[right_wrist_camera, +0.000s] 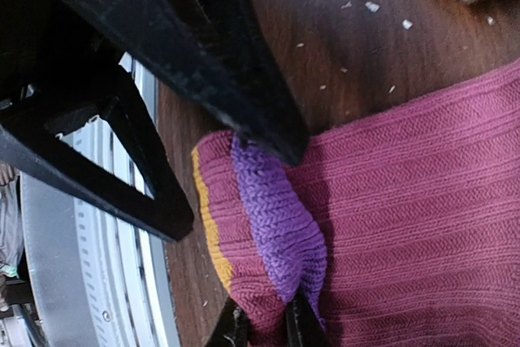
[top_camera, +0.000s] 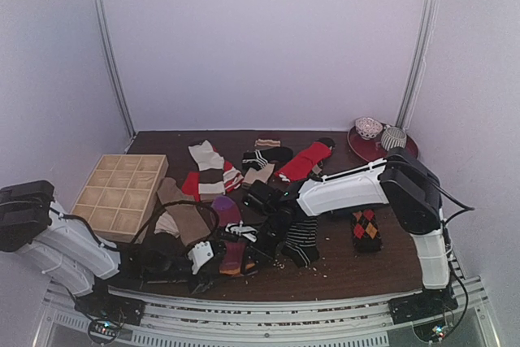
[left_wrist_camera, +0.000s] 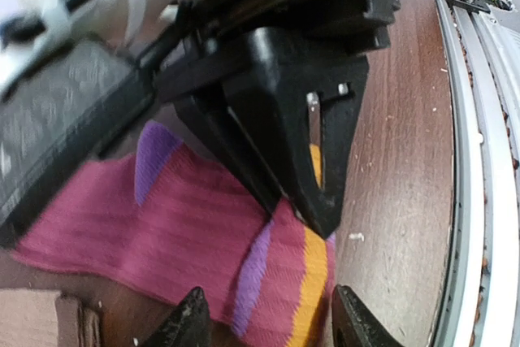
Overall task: Roll the socks
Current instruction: Roll a pair of socks at the center of the board.
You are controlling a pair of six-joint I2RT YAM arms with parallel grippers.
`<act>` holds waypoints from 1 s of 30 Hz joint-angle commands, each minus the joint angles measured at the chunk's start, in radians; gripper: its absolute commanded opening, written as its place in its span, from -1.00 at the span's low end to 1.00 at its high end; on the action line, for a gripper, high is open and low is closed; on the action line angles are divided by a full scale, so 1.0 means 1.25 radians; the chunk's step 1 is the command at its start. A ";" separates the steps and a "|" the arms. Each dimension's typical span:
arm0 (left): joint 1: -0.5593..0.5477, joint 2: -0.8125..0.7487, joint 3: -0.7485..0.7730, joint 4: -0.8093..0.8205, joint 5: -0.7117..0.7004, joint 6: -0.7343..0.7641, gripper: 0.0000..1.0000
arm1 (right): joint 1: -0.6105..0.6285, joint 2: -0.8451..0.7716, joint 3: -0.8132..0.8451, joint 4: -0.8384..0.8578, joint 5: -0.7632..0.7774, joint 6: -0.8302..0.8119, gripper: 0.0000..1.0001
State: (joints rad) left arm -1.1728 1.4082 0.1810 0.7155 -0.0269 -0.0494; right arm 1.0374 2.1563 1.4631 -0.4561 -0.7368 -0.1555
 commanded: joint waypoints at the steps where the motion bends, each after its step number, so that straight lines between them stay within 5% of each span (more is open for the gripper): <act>1: -0.004 0.027 0.049 0.062 0.000 0.061 0.01 | 0.003 0.089 -0.046 -0.182 0.038 -0.003 -0.88; 9: -0.005 0.104 0.084 0.029 0.029 0.027 -0.12 | -0.007 0.097 -0.057 -0.169 0.023 -0.002 -0.87; 21: -0.018 0.018 -0.044 0.164 0.100 -0.044 0.03 | -0.022 0.104 -0.069 -0.146 0.032 0.006 -0.87; 30: -0.018 0.092 0.006 0.141 0.091 -0.035 0.18 | -0.022 0.099 -0.072 -0.138 0.035 0.015 -0.87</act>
State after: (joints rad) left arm -1.1912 1.4704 0.1505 0.8448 0.0711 -0.0845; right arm 1.0084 2.1811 1.4479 -0.4698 -0.8726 -0.1516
